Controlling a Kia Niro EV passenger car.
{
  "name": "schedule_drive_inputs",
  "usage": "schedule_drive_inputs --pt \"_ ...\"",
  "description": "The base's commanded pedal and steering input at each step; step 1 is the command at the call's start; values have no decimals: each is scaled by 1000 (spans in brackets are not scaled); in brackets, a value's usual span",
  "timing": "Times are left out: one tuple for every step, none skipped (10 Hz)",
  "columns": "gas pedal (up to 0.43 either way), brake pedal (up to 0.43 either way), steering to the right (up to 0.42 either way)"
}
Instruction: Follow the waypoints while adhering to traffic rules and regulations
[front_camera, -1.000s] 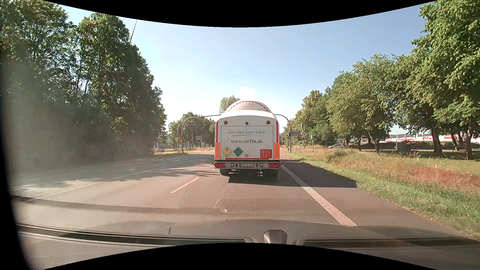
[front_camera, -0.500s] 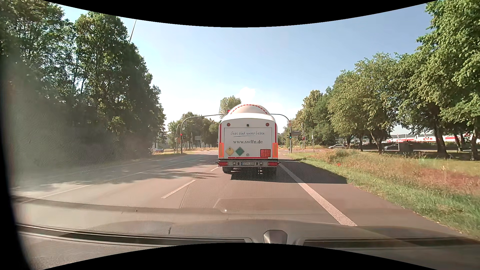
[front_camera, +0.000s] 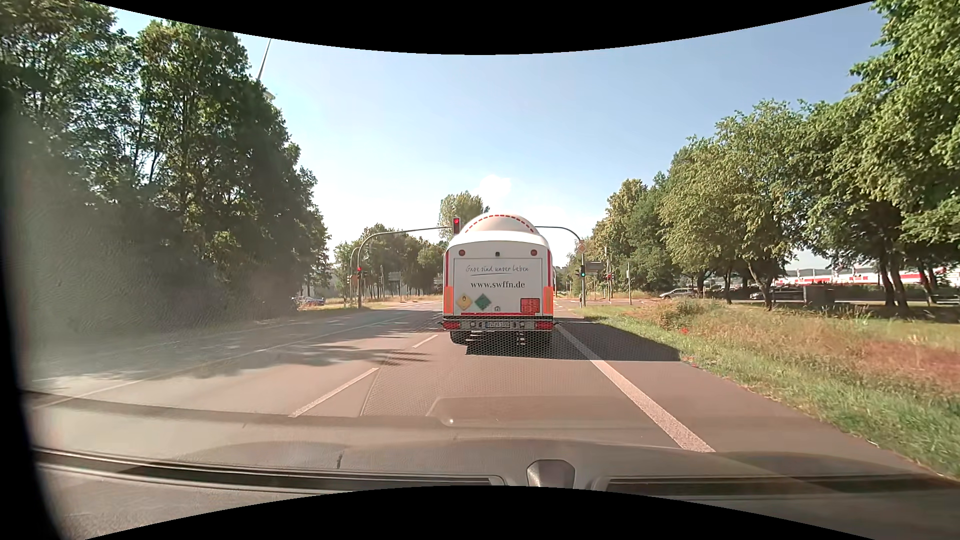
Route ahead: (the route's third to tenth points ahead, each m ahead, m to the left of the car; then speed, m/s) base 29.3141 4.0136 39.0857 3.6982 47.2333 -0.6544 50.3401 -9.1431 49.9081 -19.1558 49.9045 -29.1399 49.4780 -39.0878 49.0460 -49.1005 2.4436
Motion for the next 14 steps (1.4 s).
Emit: schedule_drive_inputs --pt "390 6 0" --pt "398 6 0" --pt "398 6 1" --pt "398 6 1" --pt "398 6 1" --pt "390 6 1" --pt "350 6 1" --pt "319 6 1" --pt "299 6 1" --pt "280 6 1" --pt "268 6 1" --pt "240 6 1" --pt "197 6 1" --pt "177 6 1"
